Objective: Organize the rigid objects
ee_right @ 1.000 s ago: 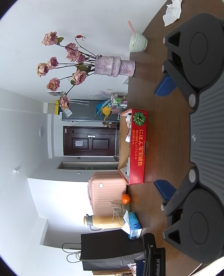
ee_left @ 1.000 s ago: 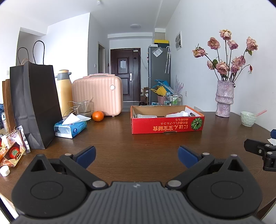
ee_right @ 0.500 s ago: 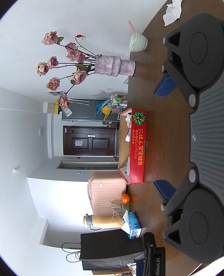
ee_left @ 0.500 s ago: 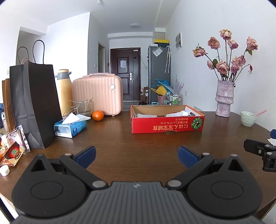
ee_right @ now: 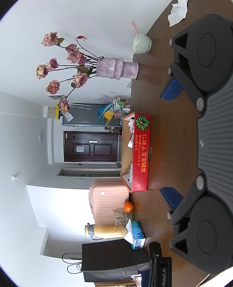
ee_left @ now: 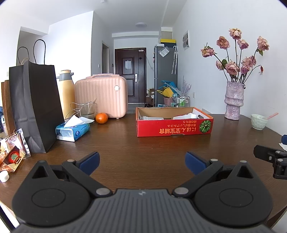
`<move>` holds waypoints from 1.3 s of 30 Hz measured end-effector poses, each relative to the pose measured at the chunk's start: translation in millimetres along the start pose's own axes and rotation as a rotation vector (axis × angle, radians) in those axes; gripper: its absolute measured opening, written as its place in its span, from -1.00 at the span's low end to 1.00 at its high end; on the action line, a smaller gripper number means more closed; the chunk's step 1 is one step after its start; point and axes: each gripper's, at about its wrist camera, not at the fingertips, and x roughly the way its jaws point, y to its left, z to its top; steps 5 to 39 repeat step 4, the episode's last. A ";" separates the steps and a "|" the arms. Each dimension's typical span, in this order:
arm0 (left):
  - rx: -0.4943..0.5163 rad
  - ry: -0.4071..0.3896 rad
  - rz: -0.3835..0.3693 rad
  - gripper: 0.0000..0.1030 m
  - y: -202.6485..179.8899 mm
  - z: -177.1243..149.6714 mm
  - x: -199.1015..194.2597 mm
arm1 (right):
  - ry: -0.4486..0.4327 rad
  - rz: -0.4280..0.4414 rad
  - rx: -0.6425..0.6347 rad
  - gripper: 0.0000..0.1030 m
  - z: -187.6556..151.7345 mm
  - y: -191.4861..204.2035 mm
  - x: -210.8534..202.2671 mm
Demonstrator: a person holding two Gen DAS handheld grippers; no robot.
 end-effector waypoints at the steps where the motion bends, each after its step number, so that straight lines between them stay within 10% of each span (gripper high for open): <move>1: -0.001 0.000 -0.002 1.00 0.1 0.0 0.5 | 0.000 0.000 0.000 1.00 0.4 0.0 0.4; 39: -0.004 0.004 -0.008 1.00 0.3 0.0 2.4 | 0.004 0.000 -0.001 1.00 -0.4 -0.1 1.1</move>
